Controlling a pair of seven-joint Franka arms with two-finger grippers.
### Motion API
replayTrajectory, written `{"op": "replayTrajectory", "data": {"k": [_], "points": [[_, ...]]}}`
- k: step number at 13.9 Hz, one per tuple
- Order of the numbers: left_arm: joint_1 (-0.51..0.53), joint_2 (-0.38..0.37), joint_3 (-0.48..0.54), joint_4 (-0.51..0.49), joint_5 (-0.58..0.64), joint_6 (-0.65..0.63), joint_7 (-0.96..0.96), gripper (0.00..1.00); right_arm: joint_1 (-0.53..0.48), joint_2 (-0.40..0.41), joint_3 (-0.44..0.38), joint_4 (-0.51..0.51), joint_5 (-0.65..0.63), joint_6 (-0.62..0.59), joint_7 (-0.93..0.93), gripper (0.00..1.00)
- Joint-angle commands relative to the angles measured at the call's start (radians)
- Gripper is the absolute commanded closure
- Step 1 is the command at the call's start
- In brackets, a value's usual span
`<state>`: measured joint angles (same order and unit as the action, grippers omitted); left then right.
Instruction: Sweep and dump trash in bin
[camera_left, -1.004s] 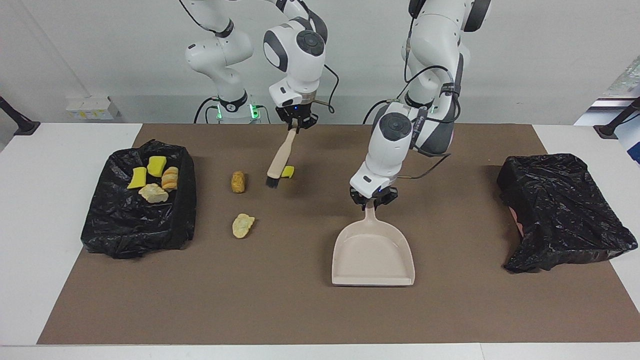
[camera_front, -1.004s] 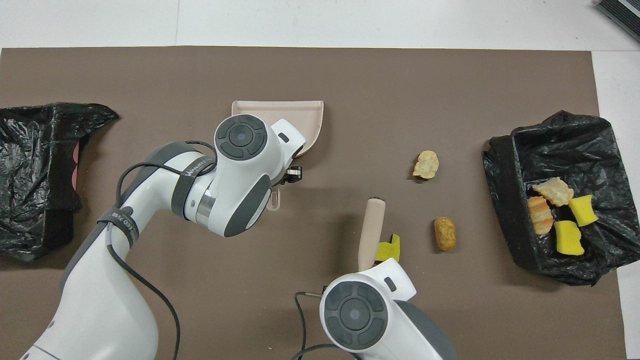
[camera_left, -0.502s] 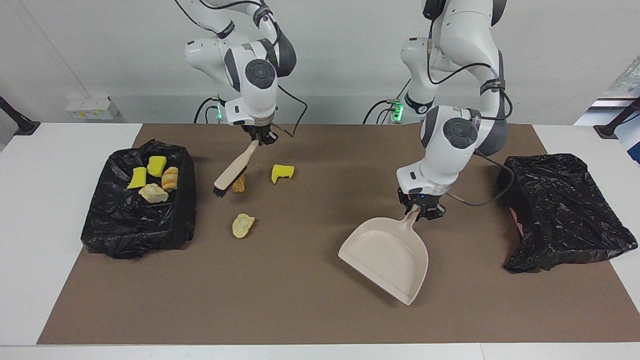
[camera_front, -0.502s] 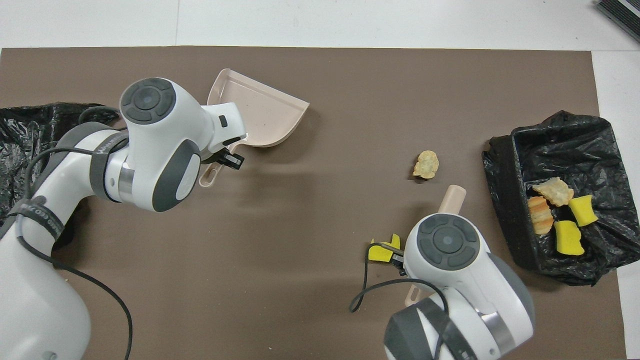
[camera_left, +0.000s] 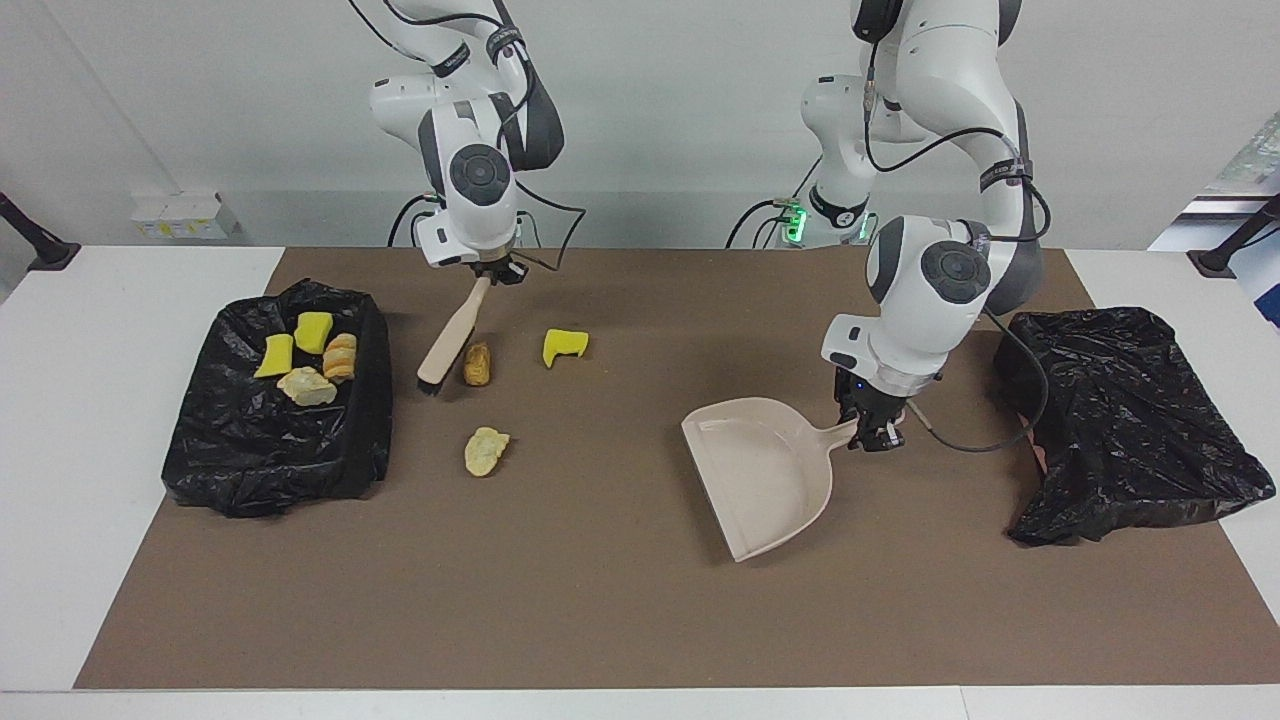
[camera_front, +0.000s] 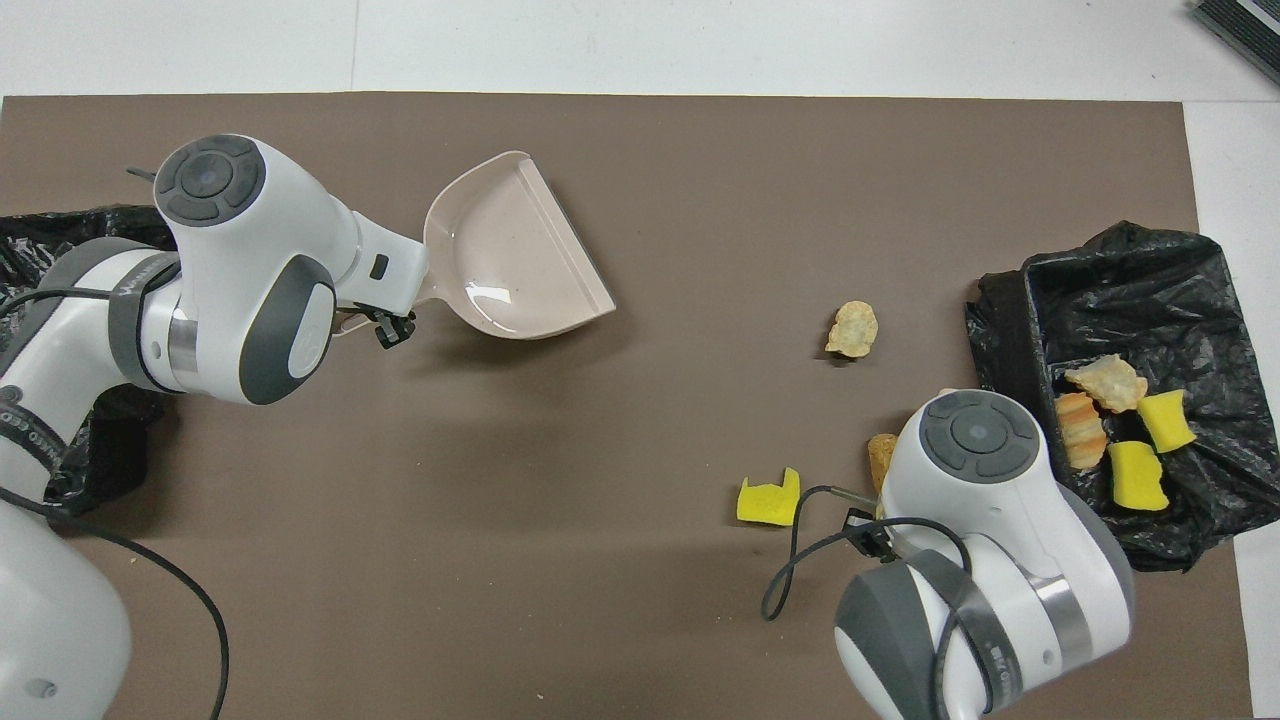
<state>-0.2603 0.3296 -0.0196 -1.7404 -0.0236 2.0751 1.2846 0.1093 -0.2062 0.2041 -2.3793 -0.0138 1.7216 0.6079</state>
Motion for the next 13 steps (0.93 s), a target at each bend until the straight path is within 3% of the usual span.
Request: {"op": "replayTrajectory", "data": {"k": [1, 3, 6, 13], "points": [[-0.01, -0.047, -0.003, -0.066, 0.016, -0.012, 0.042, 1.0, -0.013, -0.058, 0.017, -0.046, 0.066, -0.007, -0.063, 1.0], [-0.054, -0.09, -0.003, -0.141, 0.043, -0.001, 0.032, 1.0, 0.012, -0.047, 0.018, -0.06, 0.119, 0.025, -0.054, 1.0], [-0.105, -0.141, -0.003, -0.23, 0.048, -0.001, -0.134, 1.0, 0.038, -0.033, 0.018, -0.057, 0.194, 0.099, -0.048, 1.0], [-0.183, -0.205, -0.003, -0.33, 0.079, 0.011, -0.191, 1.0, 0.205, 0.048, 0.018, -0.034, 0.323, 0.228, 0.096, 1.0]]}}
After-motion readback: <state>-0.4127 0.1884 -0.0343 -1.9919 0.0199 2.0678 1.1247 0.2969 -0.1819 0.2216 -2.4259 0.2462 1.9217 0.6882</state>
